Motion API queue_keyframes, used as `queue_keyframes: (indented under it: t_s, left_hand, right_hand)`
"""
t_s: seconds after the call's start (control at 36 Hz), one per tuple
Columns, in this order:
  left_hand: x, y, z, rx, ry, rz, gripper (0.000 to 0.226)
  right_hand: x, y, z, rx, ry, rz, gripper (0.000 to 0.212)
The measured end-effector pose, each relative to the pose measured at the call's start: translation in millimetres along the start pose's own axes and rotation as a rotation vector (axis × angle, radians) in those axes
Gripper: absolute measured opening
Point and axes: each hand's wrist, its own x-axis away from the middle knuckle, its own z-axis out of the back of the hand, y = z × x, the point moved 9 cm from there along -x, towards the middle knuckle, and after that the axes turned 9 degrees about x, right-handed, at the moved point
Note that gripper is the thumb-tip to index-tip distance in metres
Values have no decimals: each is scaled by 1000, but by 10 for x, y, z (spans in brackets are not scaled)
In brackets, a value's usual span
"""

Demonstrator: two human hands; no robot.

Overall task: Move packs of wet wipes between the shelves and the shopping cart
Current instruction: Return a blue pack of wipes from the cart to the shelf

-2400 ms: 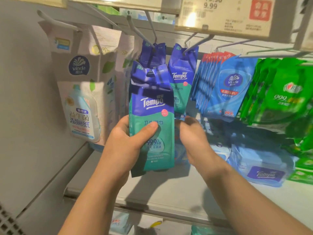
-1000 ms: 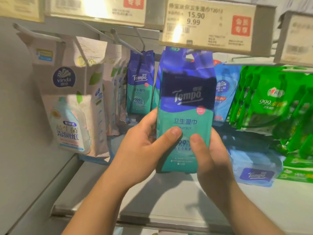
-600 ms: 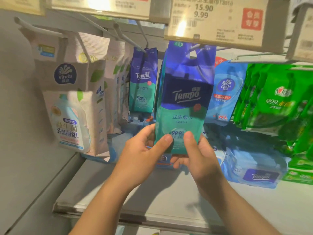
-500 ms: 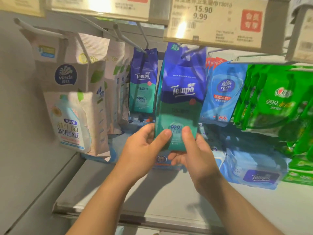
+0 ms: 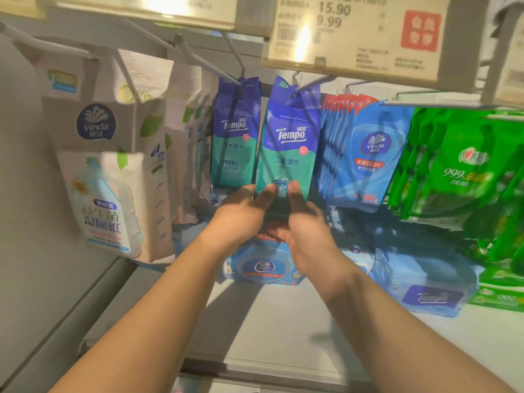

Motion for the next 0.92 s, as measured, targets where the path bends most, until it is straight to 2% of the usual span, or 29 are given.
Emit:
queue_keyframes:
  t_s: [0.08,0.22,0.31,0.39,0.53,0.64,0.78,0.86,0.92]
  left_hand:
    - [49,-92,20,7,4,24,41]
    - [223,-255,163,22,64,53,40]
    - [391,-267,256,51,97,49,44]
    - [581,-256,316,154,103,33,68]
    - [857,-220,319,185,73,-29,64]
    - [1055,-260,285,151,47,-2,93]
    - [1359,-217,239,50,43,-2,81]
    - [1587,-140,237,39,73,-10,94]
    - [1749,-85,221,22,93,-10,93]
  right_hand:
    - [45,-13,42,19,36,11,45]
    - [164,22,119,48,39,25,21]
    - [332,25,151,70,60,14,24]
    - [440,76,164,-16,63,-31,25]
    - [604,205,254,-31,92,-96,8]
    - [766,238,334,30,89,-108,9]
    - [993,244,487,67,46,-86,9]
    - [1148,239,609,92,-18,-74,15]
    - [1251,217,702,90,-57,-37,15]
